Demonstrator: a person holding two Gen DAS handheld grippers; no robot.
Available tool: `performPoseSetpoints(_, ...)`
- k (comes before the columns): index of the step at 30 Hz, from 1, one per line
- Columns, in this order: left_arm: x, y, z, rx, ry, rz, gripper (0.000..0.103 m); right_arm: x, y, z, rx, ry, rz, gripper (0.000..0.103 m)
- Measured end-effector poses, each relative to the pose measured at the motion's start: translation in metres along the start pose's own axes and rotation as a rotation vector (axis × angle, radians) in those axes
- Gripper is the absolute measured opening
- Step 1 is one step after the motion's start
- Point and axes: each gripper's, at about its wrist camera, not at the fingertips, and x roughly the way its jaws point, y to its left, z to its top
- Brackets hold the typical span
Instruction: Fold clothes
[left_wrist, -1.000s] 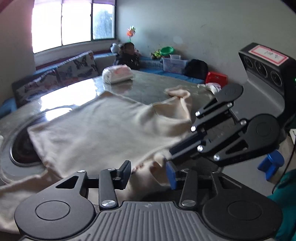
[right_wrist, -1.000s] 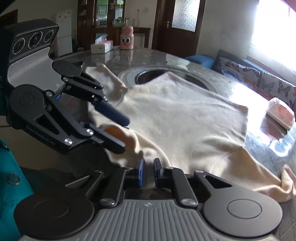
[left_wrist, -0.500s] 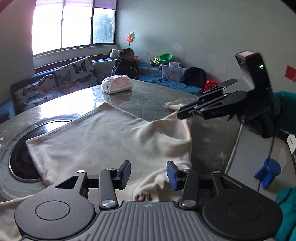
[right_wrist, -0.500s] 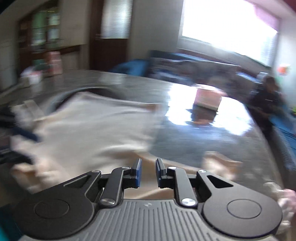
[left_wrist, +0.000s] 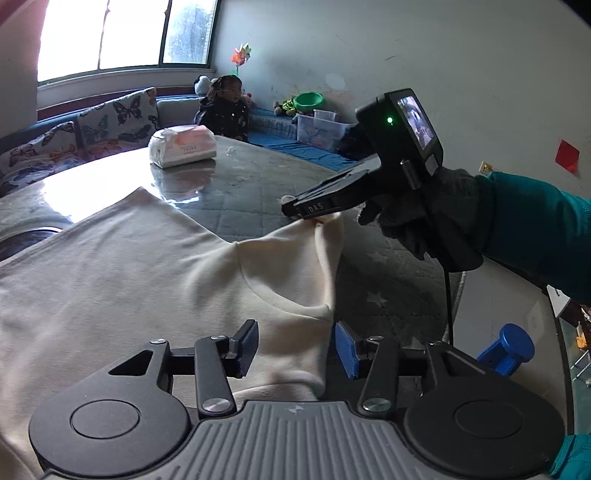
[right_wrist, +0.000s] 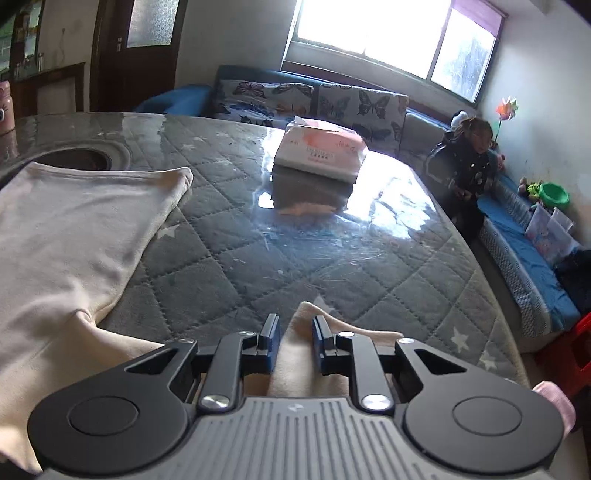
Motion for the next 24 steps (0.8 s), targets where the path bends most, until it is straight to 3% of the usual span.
performPoseSetpoints(1,0.001,-0.001,-0.001,0.002,0.004,-0.001,0.05,-0.001,0.0,0.0,-0.002,-0.004,-0.011,0.008)
performPoseSetpoints(4,0.003,-0.003,-0.001,0.007,0.007,-0.004,0.05,-0.012,-0.006,-0.004,0.014,-0.038,-0.059,0.005)
performPoseSetpoints(10,0.006,-0.002,-0.005,0.006,0.023,-0.009,0.05,-0.049,-0.043,-0.019,0.151,-0.111,-0.155,0.004)
performPoseSetpoints(18,0.006,-0.006,-0.008,0.024,0.024,-0.015,0.053,-0.065,-0.071,-0.069,0.233,-0.002,-0.255,0.008)
performPoseSetpoints(21,0.006,-0.007,-0.007,0.024,0.026,-0.016,0.054,-0.068,-0.073,-0.068,0.253,-0.033,-0.238,0.008)
performPoseSetpoints(24,0.007,-0.009,-0.006,0.02,0.027,-0.015,0.054,-0.064,-0.066,-0.056,0.253,-0.061,-0.158,0.015)
